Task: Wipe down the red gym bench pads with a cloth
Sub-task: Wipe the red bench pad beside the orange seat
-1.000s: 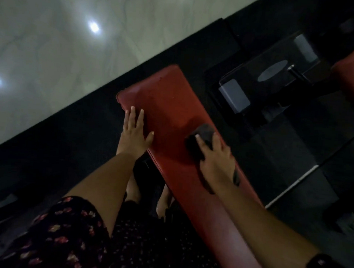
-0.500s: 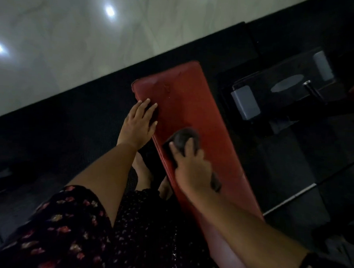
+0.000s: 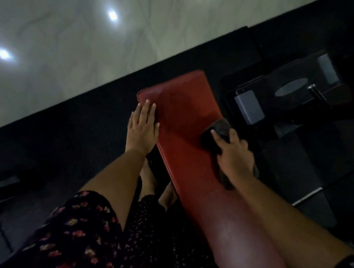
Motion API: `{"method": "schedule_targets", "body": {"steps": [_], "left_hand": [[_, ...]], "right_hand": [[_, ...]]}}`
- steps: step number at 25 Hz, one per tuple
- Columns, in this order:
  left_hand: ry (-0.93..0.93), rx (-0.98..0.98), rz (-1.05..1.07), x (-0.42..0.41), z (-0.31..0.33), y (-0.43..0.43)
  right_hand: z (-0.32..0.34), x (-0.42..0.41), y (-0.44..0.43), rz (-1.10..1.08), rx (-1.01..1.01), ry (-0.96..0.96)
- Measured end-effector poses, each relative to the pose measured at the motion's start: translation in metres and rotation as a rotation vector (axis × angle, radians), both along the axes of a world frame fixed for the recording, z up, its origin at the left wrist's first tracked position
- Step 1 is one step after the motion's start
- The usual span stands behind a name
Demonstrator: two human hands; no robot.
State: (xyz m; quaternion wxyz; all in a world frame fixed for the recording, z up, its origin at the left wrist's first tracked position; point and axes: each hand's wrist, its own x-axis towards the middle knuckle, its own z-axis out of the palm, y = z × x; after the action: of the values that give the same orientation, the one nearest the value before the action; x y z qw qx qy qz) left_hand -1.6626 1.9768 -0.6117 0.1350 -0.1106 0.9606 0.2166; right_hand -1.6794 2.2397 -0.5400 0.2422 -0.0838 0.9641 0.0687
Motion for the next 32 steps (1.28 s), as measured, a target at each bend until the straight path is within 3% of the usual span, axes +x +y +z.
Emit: {"method": "schedule_targets", "body": {"steps": [5, 9, 12, 16, 21, 28, 32], "left_hand": [[-0.102, 0.132, 0.188, 0.032, -0.002, 0.037], [0.019, 0.038, -0.044, 0.076, -0.002, 0.071], [0.019, 0.017, -0.429, 0.109, -0.004, 0.098], [0.007, -0.011, -0.551, 0.109, -0.012, 0.088], [-0.118, -0.057, -0.655, 0.106, -0.01, 0.069], [0.001, -0.087, -0.47, 0.104, -0.006, 0.054], [-0.021, -0.081, -0.487, 0.087, -0.008, 0.032]], "right_hand": [[0.0, -0.03, 0.007, -0.197, 0.02, -0.036], [-0.003, -0.021, -0.013, -0.209, -0.022, -0.047], [-0.003, -0.019, -0.029, 0.102, -0.044, -0.017], [-0.005, -0.02, -0.08, 0.691, -0.085, -0.05], [-0.003, -0.022, -0.135, 1.225, 0.029, -0.051], [-0.011, -0.054, -0.038, 0.955, -0.023, 0.097], [-0.003, -0.086, 0.031, 0.58, 0.092, 0.002]]}}
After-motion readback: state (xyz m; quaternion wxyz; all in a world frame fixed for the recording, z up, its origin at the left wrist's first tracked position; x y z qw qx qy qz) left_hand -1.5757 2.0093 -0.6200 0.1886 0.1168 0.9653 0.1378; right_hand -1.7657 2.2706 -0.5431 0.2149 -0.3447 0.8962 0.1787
